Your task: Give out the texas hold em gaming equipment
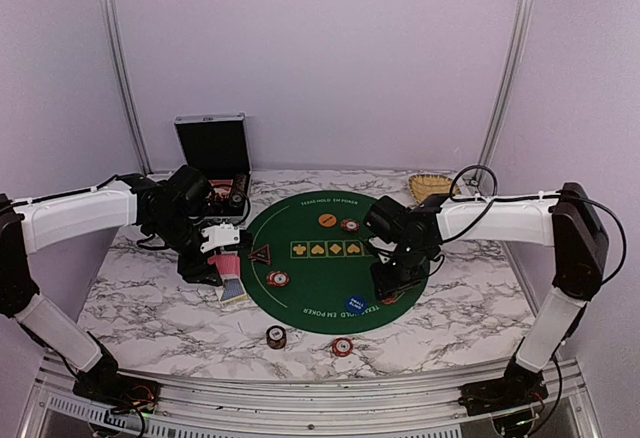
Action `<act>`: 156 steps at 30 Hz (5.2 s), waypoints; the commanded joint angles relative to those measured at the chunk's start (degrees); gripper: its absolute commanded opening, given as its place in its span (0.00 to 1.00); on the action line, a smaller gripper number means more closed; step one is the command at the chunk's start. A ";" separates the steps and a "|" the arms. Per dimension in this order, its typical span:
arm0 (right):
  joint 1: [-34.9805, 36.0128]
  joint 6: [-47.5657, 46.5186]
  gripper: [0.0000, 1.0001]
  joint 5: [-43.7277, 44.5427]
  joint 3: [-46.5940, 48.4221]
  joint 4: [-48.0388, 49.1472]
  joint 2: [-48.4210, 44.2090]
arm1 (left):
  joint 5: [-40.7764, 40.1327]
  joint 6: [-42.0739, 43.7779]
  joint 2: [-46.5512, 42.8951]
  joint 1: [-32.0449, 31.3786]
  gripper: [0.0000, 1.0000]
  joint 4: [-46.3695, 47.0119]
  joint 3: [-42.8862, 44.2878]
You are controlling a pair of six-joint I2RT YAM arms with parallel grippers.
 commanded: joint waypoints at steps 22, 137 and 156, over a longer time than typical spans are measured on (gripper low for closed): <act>-4.39 -1.35 0.48 0.16 -6.08 9.33 3.70 | 1.77 -0.06 -0.97 0.37 0.00 -1.95 1.81; 27.47 -9.08 0.47 -3.33 33.79 1.12 25.94 | 2.03 0.06 -2.02 1.51 0.00 -2.27 0.50; 26.94 -9.12 0.11 -1.02 34.21 -2.31 22.50 | 2.04 0.16 -2.70 1.51 0.00 -2.56 0.39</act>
